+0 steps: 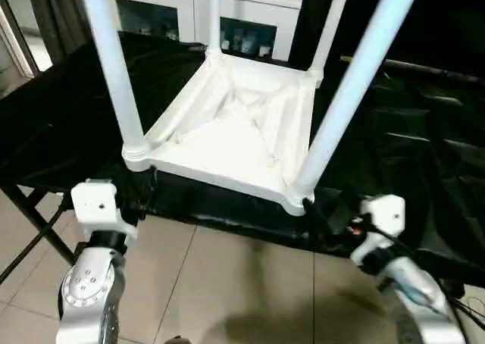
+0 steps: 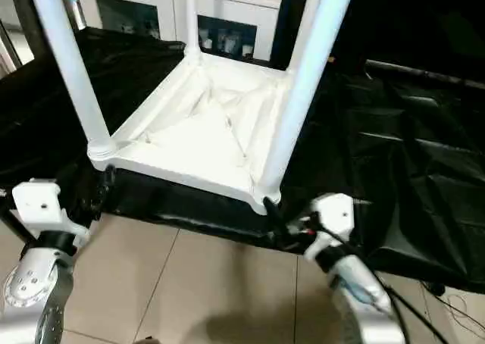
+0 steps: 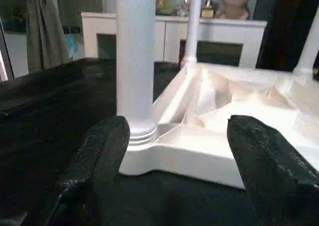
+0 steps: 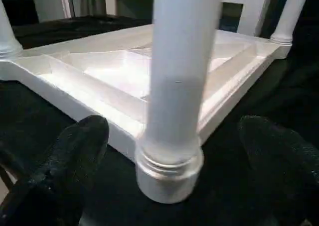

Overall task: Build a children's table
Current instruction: Rotate leg to tighten

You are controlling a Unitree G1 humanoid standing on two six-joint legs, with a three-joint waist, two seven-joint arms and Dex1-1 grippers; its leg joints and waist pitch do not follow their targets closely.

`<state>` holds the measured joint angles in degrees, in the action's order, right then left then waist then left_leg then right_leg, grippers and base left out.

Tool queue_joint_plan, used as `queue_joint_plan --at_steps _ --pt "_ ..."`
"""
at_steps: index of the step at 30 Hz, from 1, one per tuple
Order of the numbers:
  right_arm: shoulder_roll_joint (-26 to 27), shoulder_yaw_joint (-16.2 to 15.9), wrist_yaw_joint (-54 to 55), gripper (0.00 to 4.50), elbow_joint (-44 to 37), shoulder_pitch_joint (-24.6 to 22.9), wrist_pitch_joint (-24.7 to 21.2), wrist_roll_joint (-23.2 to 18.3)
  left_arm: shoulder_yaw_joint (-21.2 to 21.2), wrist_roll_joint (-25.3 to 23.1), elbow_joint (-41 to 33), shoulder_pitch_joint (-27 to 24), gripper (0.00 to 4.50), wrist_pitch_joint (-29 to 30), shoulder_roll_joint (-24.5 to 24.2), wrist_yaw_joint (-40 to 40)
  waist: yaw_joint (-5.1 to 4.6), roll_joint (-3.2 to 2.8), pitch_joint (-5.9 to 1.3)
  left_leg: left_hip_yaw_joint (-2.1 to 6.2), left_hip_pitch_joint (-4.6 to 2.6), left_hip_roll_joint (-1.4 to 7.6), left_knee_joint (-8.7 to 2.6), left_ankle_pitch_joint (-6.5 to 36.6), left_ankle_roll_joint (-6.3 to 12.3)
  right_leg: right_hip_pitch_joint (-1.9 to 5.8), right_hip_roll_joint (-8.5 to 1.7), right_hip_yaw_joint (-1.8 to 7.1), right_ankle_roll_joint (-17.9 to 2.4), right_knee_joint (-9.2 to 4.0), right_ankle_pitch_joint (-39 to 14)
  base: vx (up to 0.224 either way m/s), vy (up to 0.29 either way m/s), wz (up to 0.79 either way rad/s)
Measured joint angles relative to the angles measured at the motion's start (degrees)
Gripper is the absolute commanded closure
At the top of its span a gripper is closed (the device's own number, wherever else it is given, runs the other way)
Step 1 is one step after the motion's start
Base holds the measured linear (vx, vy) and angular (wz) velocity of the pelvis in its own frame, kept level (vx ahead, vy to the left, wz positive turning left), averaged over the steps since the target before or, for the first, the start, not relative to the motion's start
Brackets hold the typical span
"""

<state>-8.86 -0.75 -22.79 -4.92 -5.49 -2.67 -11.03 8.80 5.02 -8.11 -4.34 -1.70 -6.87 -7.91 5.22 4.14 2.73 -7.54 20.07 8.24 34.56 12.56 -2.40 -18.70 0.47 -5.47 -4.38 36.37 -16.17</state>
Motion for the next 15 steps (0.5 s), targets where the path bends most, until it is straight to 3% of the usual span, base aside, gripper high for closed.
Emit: queue_joint_plan --at_steps 3,4,5,6,8,9,10,11,12,13,14,15 --pt "1.0 0.7 2.1 0.00 1.2 1.5 -1.1 -0.3 -0.4 -0.8 0.2 0.1 0.84 -0.9 -0.1 0.0 -0.09 0.43 -0.02 -0.48 0.09 0.02 -0.02 -0.1 0.21 0.02 -0.24 0.02 0.2 -0.37 0.4 0.000 0.000 0.00" --pt "1.5 1.0 2.5 0.00 1.9 2.1 -1.4 -0.7 -0.4 -1.0 0.5 0.4 0.84 -1.3 0.0 0.0 0.43 0.78 0.02 -2.11 -0.55 0.58 -0.05 0.1 -0.11 -0.29 0.02 1.29 0.4 -0.26 0.5 -0.024 0.058 -0.14" --pt "1.5 1.0 2.6 0.00 2.3 2.6 -1.7 -0.9 -0.3 -1.1 0.5 0.5 0.84 -1.5 0.1 0.1 1.26 0.88 0.29 -2.79 -1.08 0.73 -0.10 0.4 -0.24 -0.32 0.21 2.50 0.9 -0.13 0.4 -0.024 0.078 -0.48" --pt "1.4 1.1 2.6 0.00 2.7 3.0 -1.8 -1.3 -0.4 -1.1 0.6 0.6 0.84 -1.5 0.2 0.1 2.32 0.76 0.44 -2.68 -1.42 0.70 0.17 0.9 -0.38 -0.33 0.50 4.10 1.2 -0.13 0.6 -0.024 0.078 -0.48" --pt "1.2 1.3 2.6 0.00 3.0 3.0 -2.1 -1.6 -0.4 -1.1 0.6 0.6 0.84 -1.5 0.2 0.1 3.99 0.69 0.56 -1.41 -2.01 0.70 2.10 1.7 0.20 -0.33 0.77 6.77 2.1 -0.07 1.0 -0.002 0.146 -0.65" --pt "0.9 1.5 2.4 0.00 3.0 2.9 -2.1 -1.6 -0.4 -1.3 0.6 0.6 0.84 -1.5 0.2 0.3 4.88 0.89 0.69 0.37 -1.82 0.26 4.76 2.0 0.74 -0.26 0.86 9.56 3.1 -0.22 1.3 0.003 0.175 -0.66" --pt "0.8 1.5 2.2 0.00 2.9 2.9 -2.1 -1.7 -0.4 -1.3 0.6 0.6 0.84 -1.6 0.1 0.5 5.19 1.12 0.65 1.51 -1.72 -0.15 5.64 2.0 0.73 -0.26 0.93 11.82 3.7 -0.41 1.7 -0.001 0.235 -0.72" --pt "0.8 1.5 2.0 0.00 2.8 2.9 -2.1 -1.9 -0.4 -1.3 0.4 0.6 0.84 -1.6 0.1 0.7 5.18 1.31 0.57 2.32 -1.55 -0.38 5.05 2.0 0.80 -0.25 1.12 13.69 4.7 -0.69 2.0 -0.007 0.283 -0.46" --pt "0.8 1.5 1.6 0.00 2.8 2.7 -2.1 -1.9 -0.7 -1.4 0.2 0.7 0.84 -1.8 0.1 0.8 4.47 0.37 0.10 3.50 -0.82 -0.23 2.83 2.1 1.68 -0.31 0.96 14.12 6.0 -1.42 2.3 -0.007 0.283 -0.46" --pt "1.1 1.8 1.7 0.00 2.9 2.5 -2.1 -1.9 -0.7 -1.5 -0.2 0.5 0.84 -2.1 0.0 0.8 4.02 -0.13 -0.19 3.88 -0.71 -0.12 1.75 2.3 0.64 -0.37 0.47 14.19 6.9 -1.64 2.4 -0.008 0.372 -0.15" --pt "1.4 2.0 2.0 0.00 2.9 2.0 -2.1 -1.9 -0.6 -1.7 -0.2 -0.2 0.84 -2.4 0.0 1.1 3.03 -0.08 -0.34 3.70 -0.71 -0.91 1.81 2.4 0.57 -0.49 -0.52 13.86 7.1 -2.21 2.4 0.028 0.404 -0.01" --pt "1.4 1.9 2.0 0.00 2.9 1.9 -2.1 -1.9 0.0 -2.3 -0.2 -1.1 0.84 -2.5 -0.2 1.8 0.92 0.53 -0.44 2.99 -0.47 -2.27 1.83 2.6 1.74 -2.07 -2.64 11.03 3.5 0.18 1.4 0.028 0.404 -0.01"
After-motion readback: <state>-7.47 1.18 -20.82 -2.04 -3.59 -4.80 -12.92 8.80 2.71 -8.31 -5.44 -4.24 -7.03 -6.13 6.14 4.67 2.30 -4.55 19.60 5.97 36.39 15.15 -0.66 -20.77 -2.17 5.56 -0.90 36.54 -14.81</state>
